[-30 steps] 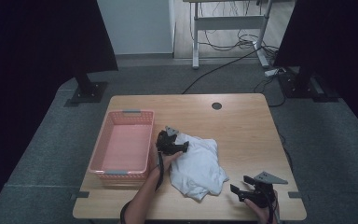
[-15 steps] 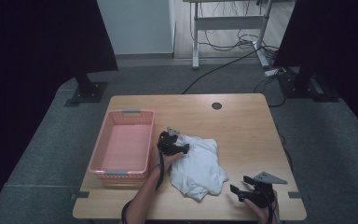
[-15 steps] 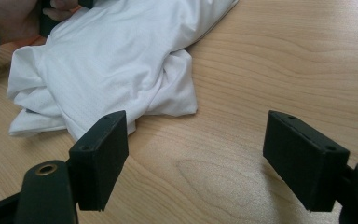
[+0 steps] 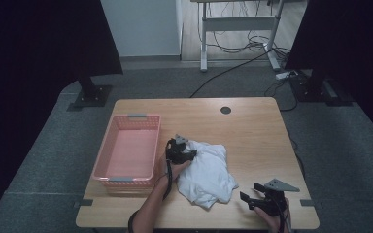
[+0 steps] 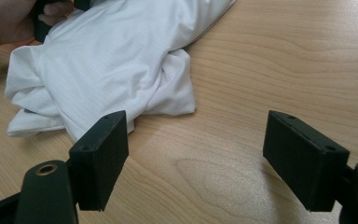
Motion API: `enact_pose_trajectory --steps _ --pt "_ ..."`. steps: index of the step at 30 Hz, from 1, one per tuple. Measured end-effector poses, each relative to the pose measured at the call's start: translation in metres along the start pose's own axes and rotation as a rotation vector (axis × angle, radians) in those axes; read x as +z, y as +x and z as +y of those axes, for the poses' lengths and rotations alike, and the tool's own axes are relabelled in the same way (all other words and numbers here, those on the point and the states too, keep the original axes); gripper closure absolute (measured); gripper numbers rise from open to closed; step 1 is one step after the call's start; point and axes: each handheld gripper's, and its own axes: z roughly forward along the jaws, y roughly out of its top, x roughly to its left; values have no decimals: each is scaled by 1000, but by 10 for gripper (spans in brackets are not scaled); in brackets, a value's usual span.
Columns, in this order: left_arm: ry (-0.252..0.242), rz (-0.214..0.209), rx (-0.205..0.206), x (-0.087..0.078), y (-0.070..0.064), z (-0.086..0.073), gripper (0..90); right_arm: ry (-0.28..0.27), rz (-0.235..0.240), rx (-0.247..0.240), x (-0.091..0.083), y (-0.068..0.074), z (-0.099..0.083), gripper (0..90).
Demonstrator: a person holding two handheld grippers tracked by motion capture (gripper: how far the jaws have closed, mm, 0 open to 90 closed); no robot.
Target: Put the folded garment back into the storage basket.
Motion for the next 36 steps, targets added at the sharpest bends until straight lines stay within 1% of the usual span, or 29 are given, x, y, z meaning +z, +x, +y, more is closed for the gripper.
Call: enact_pose_trajectory --steps 3,4,5,7,8,10,15,16,17,19,24,29,36 --pt "-3 -43 -21 0 1 -2 690 1 -4 -1 0 0 0 221" --pt "-6 -52 -27 -1 2 -3 703 1 -5 -1 0 0 0 221" --pt "-13 -58 -46 -1 2 -4 712 1 -6 -2 0 1 0 221" --pt "-21 -72 -70 -2 4 -5 724 2 -7 -3 0 1 0 221" --pt "-25 -70 -67 -2 4 -6 728 2 -6 -1 0 1 0 222" --pt "-29 -55 -44 -3 1 -6 740 2 -6 1 0 0 0 221" --pt "-43 -38 -23 -4 -3 -7 758 -6 -8 2 -1 0 0 223" --pt "-47 -36 -13 -6 -5 -6 761 -6 -8 1 -1 0 0 223" --pt "-47 -36 -13 -6 -5 -6 765 -6 -8 1 -1 0 0 223" --pt "-60 -37 3 -10 -7 -5 768 -8 -9 1 -1 0 -1 223" --pt "-94 -41 18 -21 -12 1 769 -10 -12 2 -1 0 -1 223" --pt "-112 -48 37 -26 -19 5 768 -14 -17 1 -2 1 -1 223" --pt "-122 -58 36 -29 -22 7 767 -16 -18 -2 -3 1 -1 224"
